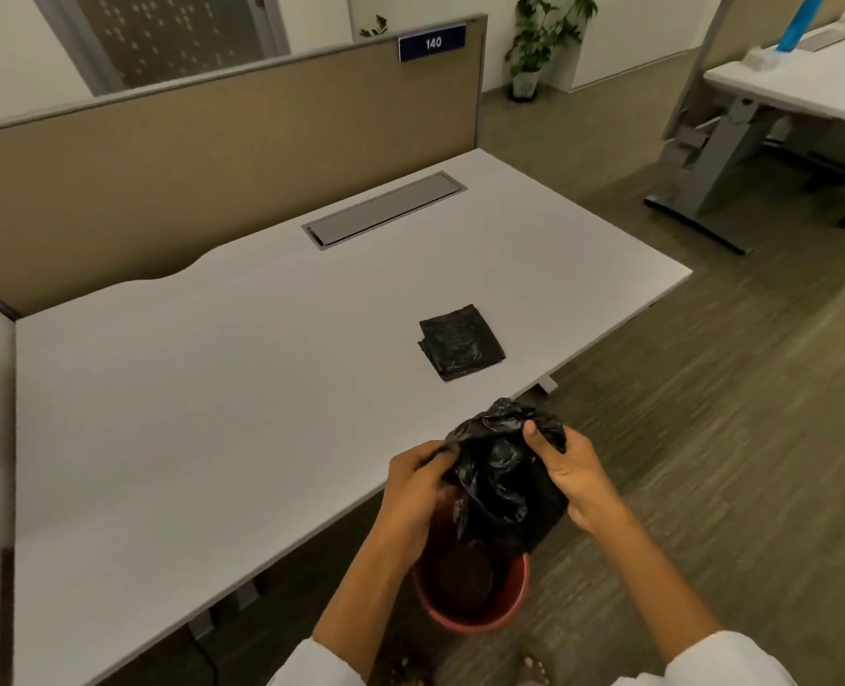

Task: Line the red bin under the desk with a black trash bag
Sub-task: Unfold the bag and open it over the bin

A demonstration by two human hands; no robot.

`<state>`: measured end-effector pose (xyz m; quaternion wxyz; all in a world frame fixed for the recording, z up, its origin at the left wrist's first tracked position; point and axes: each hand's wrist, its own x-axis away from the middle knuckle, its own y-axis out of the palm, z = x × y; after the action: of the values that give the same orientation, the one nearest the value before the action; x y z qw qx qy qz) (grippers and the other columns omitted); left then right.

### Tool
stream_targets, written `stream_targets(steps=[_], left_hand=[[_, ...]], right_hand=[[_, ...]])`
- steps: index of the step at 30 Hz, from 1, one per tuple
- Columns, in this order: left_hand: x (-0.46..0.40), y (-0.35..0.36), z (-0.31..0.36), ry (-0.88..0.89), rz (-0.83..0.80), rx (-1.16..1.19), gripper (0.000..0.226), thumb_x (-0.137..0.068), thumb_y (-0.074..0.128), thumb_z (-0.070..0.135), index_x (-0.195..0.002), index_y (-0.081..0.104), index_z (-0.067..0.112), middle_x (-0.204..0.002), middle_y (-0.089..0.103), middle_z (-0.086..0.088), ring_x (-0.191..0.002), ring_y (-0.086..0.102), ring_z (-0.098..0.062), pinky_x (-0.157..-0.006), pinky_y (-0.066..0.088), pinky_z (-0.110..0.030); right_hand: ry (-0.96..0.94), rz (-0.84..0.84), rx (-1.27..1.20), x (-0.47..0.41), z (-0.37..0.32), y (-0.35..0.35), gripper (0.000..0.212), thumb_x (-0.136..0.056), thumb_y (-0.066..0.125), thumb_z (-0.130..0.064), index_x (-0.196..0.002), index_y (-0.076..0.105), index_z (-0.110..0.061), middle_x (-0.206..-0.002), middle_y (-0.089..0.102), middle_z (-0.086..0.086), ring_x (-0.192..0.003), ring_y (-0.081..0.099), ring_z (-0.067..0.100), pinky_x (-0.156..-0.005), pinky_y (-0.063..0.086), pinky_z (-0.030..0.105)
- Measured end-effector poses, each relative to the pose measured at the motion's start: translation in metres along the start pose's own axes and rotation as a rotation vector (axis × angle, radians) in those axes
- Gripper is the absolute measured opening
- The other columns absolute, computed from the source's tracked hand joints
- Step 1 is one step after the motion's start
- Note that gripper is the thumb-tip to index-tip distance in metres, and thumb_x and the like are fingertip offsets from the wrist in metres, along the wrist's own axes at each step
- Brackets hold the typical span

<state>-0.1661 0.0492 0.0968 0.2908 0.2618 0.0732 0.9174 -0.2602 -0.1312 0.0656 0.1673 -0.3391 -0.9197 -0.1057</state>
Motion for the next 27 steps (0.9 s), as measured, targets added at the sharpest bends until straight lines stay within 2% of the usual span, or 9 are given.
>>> stream_targets(steps=[4, 6, 8, 12, 15, 17, 21, 24, 27], left_hand=[[0.01, -0.002, -0.003, -0.296, -0.109, 0.694, 0.014, -0.077, 0.063, 0.001, -0.09, 0.067, 0.0, -0.093, 0.07, -0.018, -0.084, 0.068, -0.028, -0.072, 0.062, -0.038], [0.015, 0.004, -0.01, -0.329, -0.107, 0.793, 0.019, -0.075, 0.062, 0.001, -0.094, 0.058, 0.004, -0.096, 0.066, -0.018, -0.089, 0.066, -0.03, -0.081, 0.059, -0.043], [0.019, 0.012, -0.015, -0.362, -0.106, 0.776, 0.019, -0.076, 0.062, 0.001, -0.095, 0.056, 0.004, -0.095, 0.067, -0.018, -0.087, 0.068, -0.03, -0.079, 0.06, -0.044], [0.022, 0.025, -0.027, -0.404, -0.014, 0.774, 0.025, -0.077, 0.061, 0.001, -0.101, 0.057, 0.002, -0.102, 0.068, -0.02, -0.096, 0.066, -0.031, -0.077, 0.061, -0.042], [0.022, 0.035, -0.035, -0.414, 0.035, 0.79, 0.038, -0.075, 0.062, -0.001, -0.111, 0.053, 0.003, -0.114, 0.064, -0.023, -0.109, 0.063, -0.035, -0.083, 0.059, -0.045], [0.021, 0.041, -0.04, -0.429, 0.059, 0.778, 0.04, -0.074, 0.064, -0.002, -0.112, 0.054, 0.004, -0.119, 0.064, -0.025, -0.113, 0.063, -0.037, -0.082, 0.06, -0.047], [0.013, 0.047, -0.046, -0.461, 0.102, 0.772, 0.043, -0.075, 0.064, -0.003, -0.116, 0.056, 0.001, -0.12, 0.065, -0.031, -0.101, 0.069, -0.043, -0.085, 0.058, -0.052], [0.006, 0.045, -0.049, -0.476, 0.101, 0.718, 0.04, -0.073, 0.064, -0.003, -0.112, 0.057, 0.002, -0.099, 0.074, -0.026, -0.1, 0.07, -0.041, -0.086, 0.058, -0.052], [0.001, 0.038, -0.052, -0.485, 0.124, 0.648, 0.037, -0.069, 0.066, 0.0, -0.105, 0.059, 0.002, -0.087, 0.075, -0.021, -0.1, 0.069, -0.036, -0.084, 0.058, -0.05]], right_hand=[[0.041, 0.02, 0.066, 0.002, 0.021, -0.012, 0.048, -0.067, 0.081, -0.054, -0.091, 0.076, -0.013, -0.093, 0.079, 0.013, -0.092, 0.075, 0.03, -0.076, 0.062, 0.041], [0.034, 0.009, 0.137, 0.0, 0.03, -0.016, 0.041, -0.082, 0.076, -0.035, -0.103, 0.069, 0.0, -0.104, 0.073, 0.027, -0.101, 0.069, 0.043, -0.088, 0.057, 0.057], [0.027, 0.037, 0.148, 0.002, 0.034, -0.017, 0.043, -0.089, 0.07, -0.03, -0.117, 0.062, 0.002, -0.114, 0.068, 0.028, -0.109, 0.065, 0.045, -0.095, 0.052, 0.061], [-0.04, 0.374, 0.285, 0.019, 0.027, -0.023, 0.06, -0.09, 0.049, -0.063, -0.12, 0.059, -0.012, -0.12, 0.06, 0.01, -0.109, 0.061, 0.026, -0.09, 0.054, 0.043], [-0.103, 0.241, 0.189, 0.05, 0.024, -0.032, 0.069, -0.079, 0.04, -0.082, -0.115, 0.061, -0.028, -0.113, 0.062, -0.01, -0.105, 0.061, 0.01, -0.08, 0.046, 0.021], [-0.109, 0.107, 0.181, 0.066, 0.031, -0.034, 0.065, -0.07, 0.052, -0.086, -0.112, 0.061, -0.038, -0.107, 0.068, -0.015, -0.102, 0.065, 0.003, -0.077, 0.05, 0.014], [-0.135, 0.119, 0.376, 0.064, 0.052, -0.033, 0.05, -0.079, 0.077, -0.047, -0.12, 0.062, -0.023, -0.111, 0.071, -0.007, -0.103, 0.068, 0.01, -0.087, 0.058, 0.034], [-0.146, 0.194, 0.485, 0.05, 0.057, -0.038, 0.014, -0.09, 0.07, -0.015, -0.104, 0.071, -0.018, -0.095, 0.075, -0.006, -0.094, 0.072, 0.014, -0.082, 0.059, 0.037], [-0.118, 0.221, 0.451, 0.038, 0.059, -0.051, 0.011, -0.093, 0.065, -0.012, -0.102, 0.071, -0.015, -0.093, 0.075, -0.004, -0.092, 0.071, 0.014, -0.083, 0.059, 0.041]])
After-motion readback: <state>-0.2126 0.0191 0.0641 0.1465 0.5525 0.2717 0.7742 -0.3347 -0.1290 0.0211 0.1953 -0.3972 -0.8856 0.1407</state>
